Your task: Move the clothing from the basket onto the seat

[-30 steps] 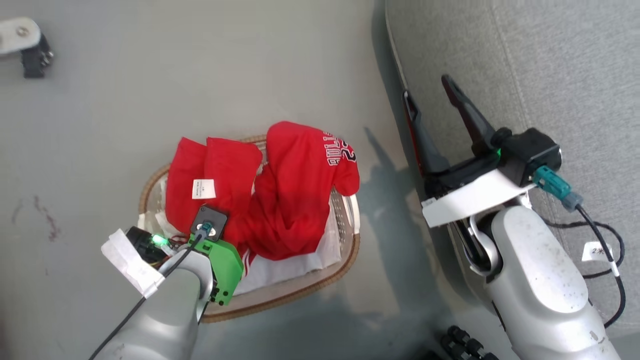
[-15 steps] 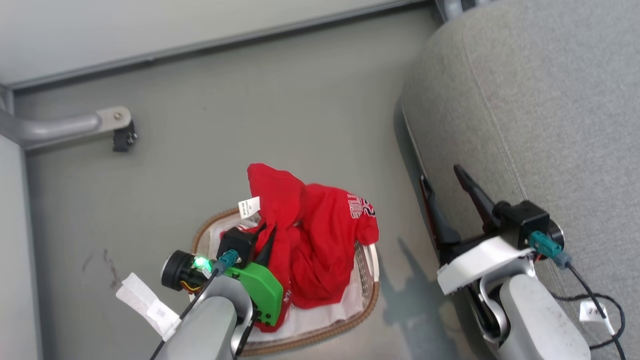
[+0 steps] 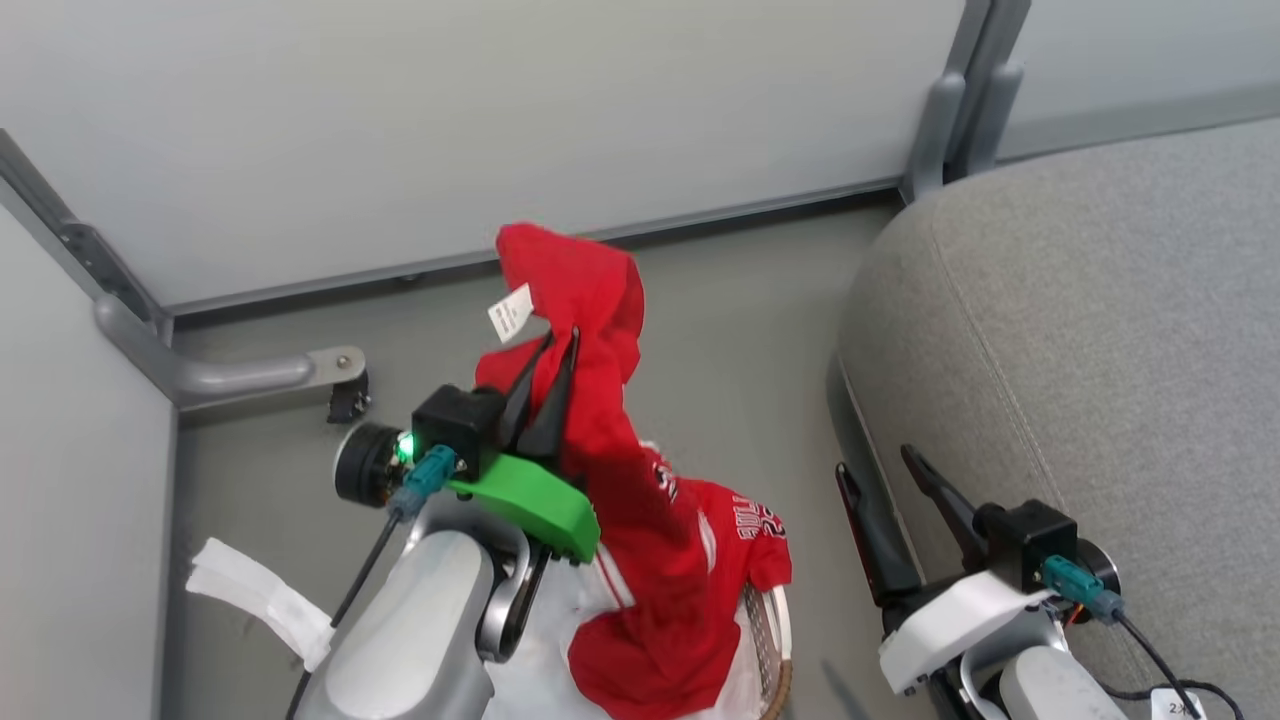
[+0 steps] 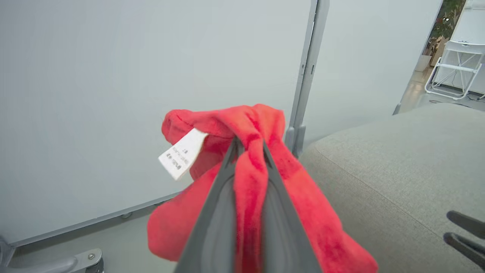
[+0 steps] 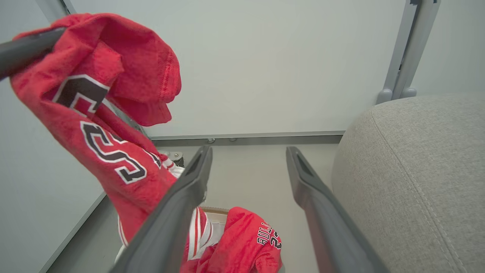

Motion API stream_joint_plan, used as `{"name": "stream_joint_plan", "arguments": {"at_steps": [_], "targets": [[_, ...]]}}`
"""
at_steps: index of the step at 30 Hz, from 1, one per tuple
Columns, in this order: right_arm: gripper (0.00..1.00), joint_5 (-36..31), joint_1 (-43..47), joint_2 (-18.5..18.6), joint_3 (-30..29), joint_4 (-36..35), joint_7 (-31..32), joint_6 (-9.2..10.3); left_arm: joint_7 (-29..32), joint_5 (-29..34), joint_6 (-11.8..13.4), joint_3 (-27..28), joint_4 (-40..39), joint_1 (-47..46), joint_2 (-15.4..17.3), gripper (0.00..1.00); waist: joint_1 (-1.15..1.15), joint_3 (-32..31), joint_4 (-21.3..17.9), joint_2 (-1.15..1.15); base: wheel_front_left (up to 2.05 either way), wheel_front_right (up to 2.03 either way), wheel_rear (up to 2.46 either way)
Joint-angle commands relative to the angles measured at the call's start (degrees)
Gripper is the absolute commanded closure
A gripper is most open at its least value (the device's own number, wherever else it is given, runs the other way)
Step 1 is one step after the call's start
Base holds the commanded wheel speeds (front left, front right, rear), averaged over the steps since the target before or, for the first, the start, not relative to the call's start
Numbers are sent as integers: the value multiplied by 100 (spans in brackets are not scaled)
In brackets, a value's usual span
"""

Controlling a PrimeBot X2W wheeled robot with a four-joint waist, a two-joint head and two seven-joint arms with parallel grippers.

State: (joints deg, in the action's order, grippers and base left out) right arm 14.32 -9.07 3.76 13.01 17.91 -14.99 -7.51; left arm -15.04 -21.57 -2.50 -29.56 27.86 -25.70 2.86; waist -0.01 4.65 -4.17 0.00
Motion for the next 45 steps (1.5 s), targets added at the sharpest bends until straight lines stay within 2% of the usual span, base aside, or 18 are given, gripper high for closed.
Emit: {"name": "stream_joint_plan", "arguments": {"at_steps": [1, 8, 12, 19, 26, 28, 31, 35, 36, 37, 45], "targets": [[0, 31, 116, 24, 36, 20, -29, 4, -22, -46, 20, 60, -187, -144, 10, 100, 1, -303, 183, 0, 0, 0, 0], [0, 22, 239, 42, 357, 33, -29, 4, -20, -199, 49, -24, -818, -430, 10, 100, 1, -423, 270, 0, 0, 0, 0], [0, 8, 142, 78, 799, -30, -28, 4, -20, -233, 65, -241, -954, -525, 10, 100, 1, -441, 335, 0, 0, 0, 0], [0, 68, -427, 80, 1548, -128, -29, 4, -21, -430, 190, -635, -994, -549, 10, 100, 1, -402, 464, 0, 0, 0, 0], [0, 183, -1121, -11, 1979, 349, -28, 4, -20, -611, 222, -1044, -982, -617, 10, 100, 1, -372, 675, 0, 0, 0, 0], [100, 263, -1272, -40, 2044, 559, -29, 4, -20, -695, 231, -1154, -965, -615, 11, 100, 1, -371, 737, 0, 0, 0, 0], [100, 436, -1420, -59, 2107, 819, -29, 4, -21, -830, 272, -1295, -960, -610, 10, 100, 1, -371, 793, 0, 0, 0, 0], [100, 626, -1378, -74, 2096, 769, -29, 4, -14, -780, 338, -1399, -912, -627, 9, 100, 1, -352, 795, 0, 0, 0, 0], [100, 664, -1340, -73, 2094, 740, -29, 4, -14, -750, 354, -1389, -895, -622, 10, 67, 1, -346, 778, 0, 0, 0, 0], [100, 688, -1283, -70, 2065, 702, -29, 4, -13, -727, 372, -1384, -827, -599, 10, 0, 1, -341, 748, 0, 0, 0, 0], [100, 904, -846, -70, 1560, 326, -29, 4, -14, -351, 222, -1106, -605, -357, 11, 0, 1, -267, 192, 0, 0, 0, 0]]}}
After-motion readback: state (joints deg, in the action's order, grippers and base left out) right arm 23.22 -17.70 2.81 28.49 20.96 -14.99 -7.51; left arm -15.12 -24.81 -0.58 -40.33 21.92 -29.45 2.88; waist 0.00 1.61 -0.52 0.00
